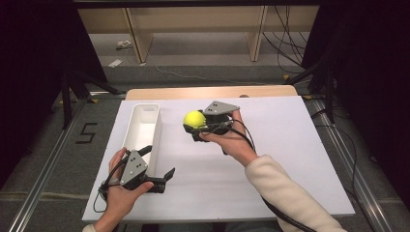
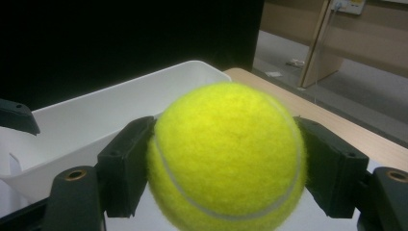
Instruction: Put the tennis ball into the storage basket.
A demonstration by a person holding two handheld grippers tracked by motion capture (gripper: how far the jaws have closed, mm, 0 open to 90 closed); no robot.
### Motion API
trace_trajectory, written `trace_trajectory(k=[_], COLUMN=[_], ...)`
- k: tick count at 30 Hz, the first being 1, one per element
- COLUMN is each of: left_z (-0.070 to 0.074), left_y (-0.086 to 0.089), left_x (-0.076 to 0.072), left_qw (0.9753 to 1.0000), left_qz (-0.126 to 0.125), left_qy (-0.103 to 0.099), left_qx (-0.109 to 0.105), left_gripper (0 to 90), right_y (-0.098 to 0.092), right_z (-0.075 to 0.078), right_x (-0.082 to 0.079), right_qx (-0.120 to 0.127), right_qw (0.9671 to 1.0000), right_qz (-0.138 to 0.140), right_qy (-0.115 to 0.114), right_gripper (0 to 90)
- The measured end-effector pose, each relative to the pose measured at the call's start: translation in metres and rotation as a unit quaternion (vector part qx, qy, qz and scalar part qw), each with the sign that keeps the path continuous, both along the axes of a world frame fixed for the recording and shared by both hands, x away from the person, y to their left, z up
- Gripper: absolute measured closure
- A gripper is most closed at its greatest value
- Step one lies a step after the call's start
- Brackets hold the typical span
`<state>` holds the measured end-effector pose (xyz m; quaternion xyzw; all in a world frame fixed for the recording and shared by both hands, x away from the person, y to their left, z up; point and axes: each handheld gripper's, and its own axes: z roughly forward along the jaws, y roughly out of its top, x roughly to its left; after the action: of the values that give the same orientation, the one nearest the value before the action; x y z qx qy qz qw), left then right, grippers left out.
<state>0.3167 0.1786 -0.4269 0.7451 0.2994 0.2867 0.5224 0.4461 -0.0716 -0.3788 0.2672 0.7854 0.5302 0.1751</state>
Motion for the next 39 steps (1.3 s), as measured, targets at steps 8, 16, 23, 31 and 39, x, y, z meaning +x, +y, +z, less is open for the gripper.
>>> trace_trajectory(k=[8, 16, 23, 31, 39], left_z=[0.0, 0.0, 0.0, 0.001, 0.0], left_y=[0.0, 0.0, 0.0, 0.001, 0.001], left_x=[0.0, 0.001, 0.0, 0.001, 0.001], left_qw=[1.0, 1.0, 1.0, 0.9999, 0.9999], left_qz=[-0.001, -0.001, 0.004, 0.004, 0.004], left_qy=[-0.001, -0.006, -0.005, -0.009, -0.007], left_qx=[0.001, 0.004, 0.004, 0.007, 0.007], left_gripper=[0.0, 0.0, 0.0, 0.0, 0.0], right_y=[0.002, 0.006, 0.008, 0.008, 0.011], right_z=[0.0, 0.0, -0.001, 0.001, 0.001], right_x=[0.0, 0.001, 0.001, 0.001, 0.001], right_qx=[-0.002, -0.001, -0.001, -0.003, -0.002], right_qw=[1.0, 1.0, 1.0, 1.0, 1.0], right_qz=[0.002, 0.005, 0.007, 0.007, 0.009], right_qy=[-0.001, -0.002, 0.0, -0.001, -0.001], right_gripper=[26.8, 26.8, 26.8, 26.8, 26.8])
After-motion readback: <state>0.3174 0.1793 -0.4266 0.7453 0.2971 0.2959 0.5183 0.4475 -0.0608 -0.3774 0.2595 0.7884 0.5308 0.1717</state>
